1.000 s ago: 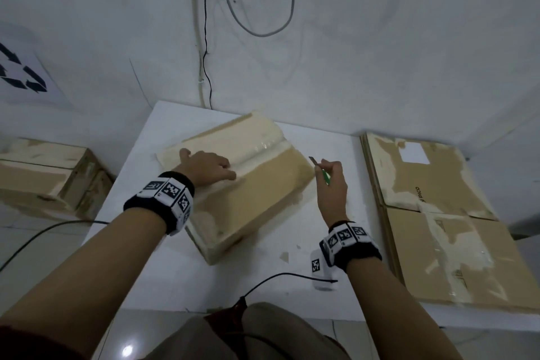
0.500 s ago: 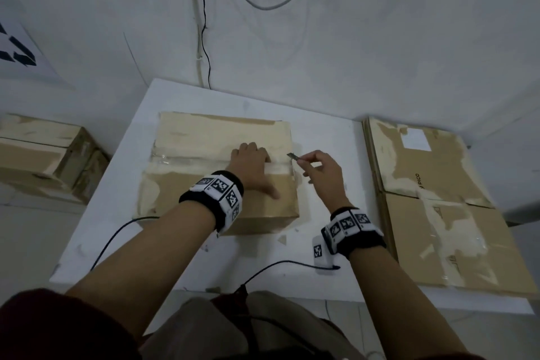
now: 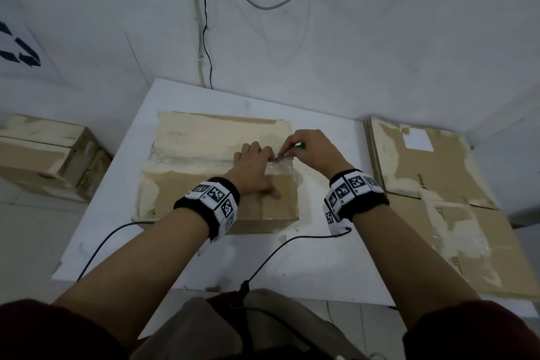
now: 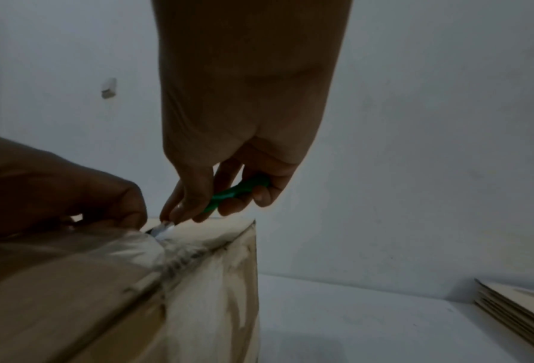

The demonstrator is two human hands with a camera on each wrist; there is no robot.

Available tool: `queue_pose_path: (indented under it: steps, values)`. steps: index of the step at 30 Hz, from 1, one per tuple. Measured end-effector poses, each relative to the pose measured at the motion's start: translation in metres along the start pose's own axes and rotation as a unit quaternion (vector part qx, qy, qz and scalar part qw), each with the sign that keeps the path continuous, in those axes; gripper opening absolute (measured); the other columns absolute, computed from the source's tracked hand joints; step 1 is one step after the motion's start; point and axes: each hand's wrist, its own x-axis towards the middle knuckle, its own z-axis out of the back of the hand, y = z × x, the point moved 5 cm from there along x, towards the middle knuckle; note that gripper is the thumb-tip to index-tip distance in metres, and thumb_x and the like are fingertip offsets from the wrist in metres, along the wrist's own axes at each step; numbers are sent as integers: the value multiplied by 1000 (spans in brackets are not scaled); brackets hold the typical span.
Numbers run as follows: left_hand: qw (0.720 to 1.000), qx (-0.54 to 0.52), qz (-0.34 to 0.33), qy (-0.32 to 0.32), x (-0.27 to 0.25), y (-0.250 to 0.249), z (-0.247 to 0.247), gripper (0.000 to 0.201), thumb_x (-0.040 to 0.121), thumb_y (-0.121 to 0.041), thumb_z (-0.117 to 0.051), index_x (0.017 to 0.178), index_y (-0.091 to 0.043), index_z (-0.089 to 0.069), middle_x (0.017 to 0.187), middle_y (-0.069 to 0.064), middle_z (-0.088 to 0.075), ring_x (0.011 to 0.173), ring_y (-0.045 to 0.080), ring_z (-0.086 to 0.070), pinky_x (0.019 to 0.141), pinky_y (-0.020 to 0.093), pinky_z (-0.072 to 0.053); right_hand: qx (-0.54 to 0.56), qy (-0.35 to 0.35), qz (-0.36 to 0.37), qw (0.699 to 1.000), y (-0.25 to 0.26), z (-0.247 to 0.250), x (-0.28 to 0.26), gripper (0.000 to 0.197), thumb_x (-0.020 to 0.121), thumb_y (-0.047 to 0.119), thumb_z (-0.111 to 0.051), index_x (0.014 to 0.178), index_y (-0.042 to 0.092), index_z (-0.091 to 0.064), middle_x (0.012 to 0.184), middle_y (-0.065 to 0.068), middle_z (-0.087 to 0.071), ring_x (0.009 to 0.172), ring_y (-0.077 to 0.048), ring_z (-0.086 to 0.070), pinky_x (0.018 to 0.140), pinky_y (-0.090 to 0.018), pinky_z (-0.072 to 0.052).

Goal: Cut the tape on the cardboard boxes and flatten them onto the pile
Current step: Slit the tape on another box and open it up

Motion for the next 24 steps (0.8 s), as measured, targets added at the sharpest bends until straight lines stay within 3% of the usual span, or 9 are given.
queue_pose_path:
  steps: [4,10,19,21,24]
  values:
    - [1000,-24,1,-10,-2,0,1,83,51,-47,-88,116,-15,-47,113,1,-38,109,21,-33,91,33,-29,26,-59,13,998,-3,2,-2,22,83,5,-65,80,25,-75,87,11,-68,87,-1,-62,81,-26,-51]
    - [999,-26,-9,-20,-2,0,-1,84,48,-48,-89,111,-14,-46,108,-1,-36,106,20,-33,85,30,-29,70,-21,-2,997,-8,-3,-1,18,81,4,-71,79,21,-77,85,12,-69,80,6,-60,72,-11,-42]
    - [999,-30,-13,-31,-3,2,-2,83,48,-49,-90,110,-14,-48,110,0,-40,105,19,-34,84,29,-29,78,-50,24,995,-6,-1,-7,19,82,6,-69,79,24,-76,85,10,-69,88,-4,-63,81,-22,-50]
    - [999,-29,-15,-32,-3,2,-2,83,48,-49,-89,111,-13,-48,111,1,-41,105,19,-35,85,30,-29,84,-49,21,995,-7,-2,-10,19,82,6,-69,79,23,-76,86,10,-69,88,-4,-62,80,-21,-48]
    - [999,-29,-16,-33,-4,2,-2,83,48,-49,-89,110,-13,-48,111,2,-41,106,20,-35,85,30,-30,100,-114,37,988,-5,6,-13,21,83,4,-67,79,24,-75,87,7,-69,89,-4,-61,78,-18,-46]
